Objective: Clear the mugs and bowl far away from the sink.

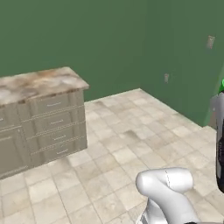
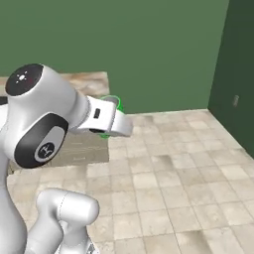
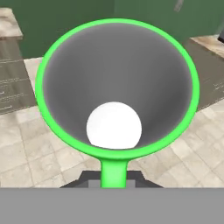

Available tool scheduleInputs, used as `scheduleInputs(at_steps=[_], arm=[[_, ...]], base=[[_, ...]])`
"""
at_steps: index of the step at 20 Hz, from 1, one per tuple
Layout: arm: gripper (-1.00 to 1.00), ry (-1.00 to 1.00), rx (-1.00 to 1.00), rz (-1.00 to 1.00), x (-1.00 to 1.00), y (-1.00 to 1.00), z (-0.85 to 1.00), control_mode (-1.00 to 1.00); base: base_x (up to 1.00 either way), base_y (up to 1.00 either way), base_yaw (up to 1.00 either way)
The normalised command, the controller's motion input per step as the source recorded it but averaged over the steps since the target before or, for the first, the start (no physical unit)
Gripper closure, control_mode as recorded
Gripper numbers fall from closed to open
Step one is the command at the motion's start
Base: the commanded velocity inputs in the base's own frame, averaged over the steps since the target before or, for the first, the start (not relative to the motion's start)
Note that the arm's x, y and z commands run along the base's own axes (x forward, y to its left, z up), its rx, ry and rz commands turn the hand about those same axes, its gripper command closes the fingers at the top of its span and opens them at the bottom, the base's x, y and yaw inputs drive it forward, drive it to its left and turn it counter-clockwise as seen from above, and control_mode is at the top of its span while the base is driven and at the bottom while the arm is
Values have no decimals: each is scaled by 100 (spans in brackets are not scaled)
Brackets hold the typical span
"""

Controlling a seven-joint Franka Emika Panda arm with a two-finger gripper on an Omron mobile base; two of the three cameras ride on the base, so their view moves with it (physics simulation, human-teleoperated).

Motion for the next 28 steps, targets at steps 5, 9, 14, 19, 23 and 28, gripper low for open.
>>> scheduleInputs(at_steps=[5,9,14,19,23,28], arm=[[100,0,0,0,0,0,0,100],[100,0,0,0,0,0,0,100],[100,0,0,0,0,0,0,100],[100,0,0,0,0,0,0,100],[100,0,0,0,0,0,0,100],[100,0,0,0,0,0,0,100]], base=[[0,7,-100],[0,5,-100],[16,0,-80],[100,0,-25],[100,0,-9],[100,0,-5]])
